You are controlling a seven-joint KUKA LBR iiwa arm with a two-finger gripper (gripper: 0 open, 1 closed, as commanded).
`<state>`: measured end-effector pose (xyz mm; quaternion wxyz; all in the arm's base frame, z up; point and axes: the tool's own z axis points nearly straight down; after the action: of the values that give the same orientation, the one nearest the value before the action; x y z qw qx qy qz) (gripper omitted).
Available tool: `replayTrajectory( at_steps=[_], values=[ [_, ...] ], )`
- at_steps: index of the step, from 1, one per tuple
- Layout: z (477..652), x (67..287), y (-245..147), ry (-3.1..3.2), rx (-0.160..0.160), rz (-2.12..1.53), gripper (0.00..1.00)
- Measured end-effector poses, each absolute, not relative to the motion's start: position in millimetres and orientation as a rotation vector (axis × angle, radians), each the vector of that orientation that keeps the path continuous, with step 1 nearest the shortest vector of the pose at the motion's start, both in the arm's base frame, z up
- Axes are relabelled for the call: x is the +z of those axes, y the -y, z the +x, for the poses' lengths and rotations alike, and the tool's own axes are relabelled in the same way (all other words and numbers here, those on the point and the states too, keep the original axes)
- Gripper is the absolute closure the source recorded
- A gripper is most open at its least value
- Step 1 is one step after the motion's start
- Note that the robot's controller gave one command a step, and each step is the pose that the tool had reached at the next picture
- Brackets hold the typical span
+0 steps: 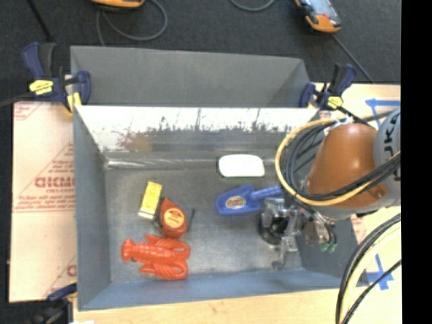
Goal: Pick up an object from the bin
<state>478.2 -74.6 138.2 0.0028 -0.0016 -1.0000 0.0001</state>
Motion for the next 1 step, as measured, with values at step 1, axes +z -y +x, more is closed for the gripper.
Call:
replayTrajectory(
  at_steps=[1],
  values=[
    [478.6, 140.3, 74.5, 3.139, 0.001, -0.004, 0.0]
  ],
)
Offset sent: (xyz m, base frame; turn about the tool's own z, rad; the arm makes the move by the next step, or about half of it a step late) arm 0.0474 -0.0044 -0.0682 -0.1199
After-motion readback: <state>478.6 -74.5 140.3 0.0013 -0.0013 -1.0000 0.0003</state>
